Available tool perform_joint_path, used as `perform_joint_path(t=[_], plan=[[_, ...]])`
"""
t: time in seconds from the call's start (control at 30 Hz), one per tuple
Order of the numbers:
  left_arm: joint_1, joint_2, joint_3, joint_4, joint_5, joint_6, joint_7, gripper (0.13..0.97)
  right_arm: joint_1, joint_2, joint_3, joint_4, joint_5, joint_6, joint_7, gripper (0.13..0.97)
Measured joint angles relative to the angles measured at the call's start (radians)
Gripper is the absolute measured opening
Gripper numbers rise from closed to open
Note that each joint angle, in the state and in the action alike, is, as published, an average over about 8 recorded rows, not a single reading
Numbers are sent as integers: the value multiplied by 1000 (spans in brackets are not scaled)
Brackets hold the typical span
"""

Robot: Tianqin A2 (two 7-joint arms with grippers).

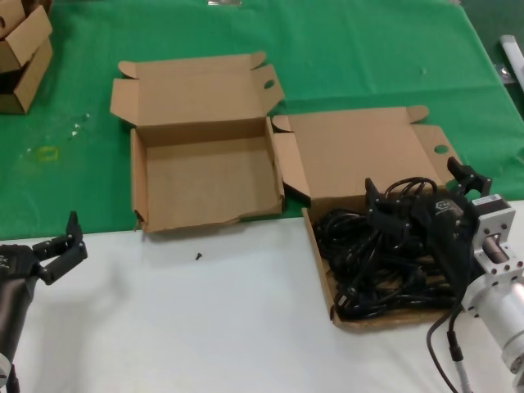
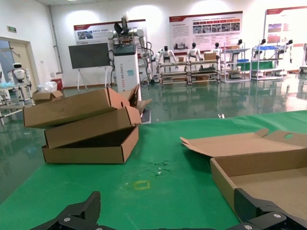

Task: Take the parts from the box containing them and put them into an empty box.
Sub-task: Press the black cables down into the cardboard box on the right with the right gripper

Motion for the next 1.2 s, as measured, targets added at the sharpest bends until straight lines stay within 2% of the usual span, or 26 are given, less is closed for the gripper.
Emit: perform_joint_path(t=[0.43,0.7,0.83,0.97,1.13,1.2], plan=[[0,0,0,0,0,0,0,955,1,6,-7,-1,4,8,3,966],[0,0,0,0,0,0,0,879,5,60,-63,0,34,50,11,966],[0,0,0,0,0,0,0,824,10,136,-113,18,54,62,6,966],[0,0,0,0,0,0,0,750,26,258,-176,47,71,49,13,966],[0,0,0,0,0,0,0,732,68,437,-238,78,58,-40,54,966],[0,0,0,0,0,0,0,678,91,500,-247,86,44,-101,66,966]])
